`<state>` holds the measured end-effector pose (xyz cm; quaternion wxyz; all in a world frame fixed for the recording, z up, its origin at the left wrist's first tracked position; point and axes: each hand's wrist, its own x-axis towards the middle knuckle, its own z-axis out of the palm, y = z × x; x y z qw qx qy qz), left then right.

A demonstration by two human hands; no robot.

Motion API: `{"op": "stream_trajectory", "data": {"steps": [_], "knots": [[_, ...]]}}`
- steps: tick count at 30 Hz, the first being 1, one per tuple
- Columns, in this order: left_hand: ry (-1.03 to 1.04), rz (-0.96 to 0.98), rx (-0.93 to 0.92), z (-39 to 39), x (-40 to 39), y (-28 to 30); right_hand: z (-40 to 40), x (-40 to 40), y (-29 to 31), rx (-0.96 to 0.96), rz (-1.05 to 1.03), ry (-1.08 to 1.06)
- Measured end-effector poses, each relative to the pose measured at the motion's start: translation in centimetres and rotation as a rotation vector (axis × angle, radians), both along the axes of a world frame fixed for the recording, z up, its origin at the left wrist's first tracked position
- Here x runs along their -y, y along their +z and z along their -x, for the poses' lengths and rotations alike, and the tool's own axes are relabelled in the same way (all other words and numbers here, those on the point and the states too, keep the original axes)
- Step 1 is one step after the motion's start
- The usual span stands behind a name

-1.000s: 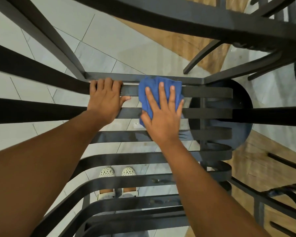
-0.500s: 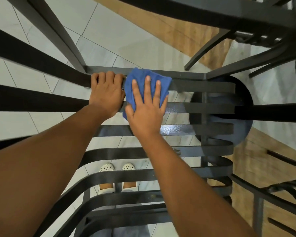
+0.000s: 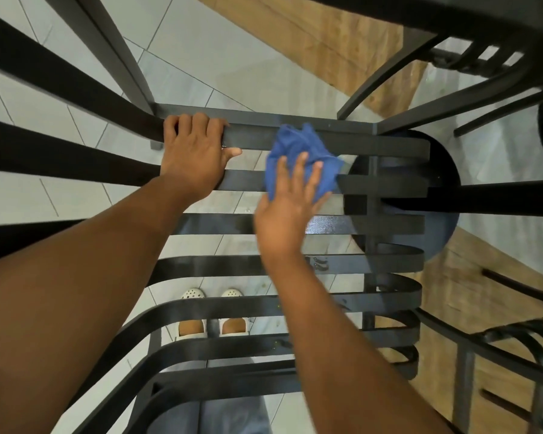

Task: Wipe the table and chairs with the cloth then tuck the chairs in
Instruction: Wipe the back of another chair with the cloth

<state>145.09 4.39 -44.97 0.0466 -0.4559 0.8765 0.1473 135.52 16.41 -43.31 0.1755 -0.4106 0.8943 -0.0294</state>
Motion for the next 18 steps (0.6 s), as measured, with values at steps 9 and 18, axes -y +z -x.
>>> {"op": "stream_trajectory", "data": {"steps": [9,18], "knots": [[-0.024,0.028,-0.001,-0.2,0.0,-0.4,-7.6,-1.5,0.8,0.080,-0.155,0.236],[-0.022,0.078,-0.034,-0.1,0.0,-0.4,8.5,-7.2,2.1,-0.092,-0.128,-0.160]]}}
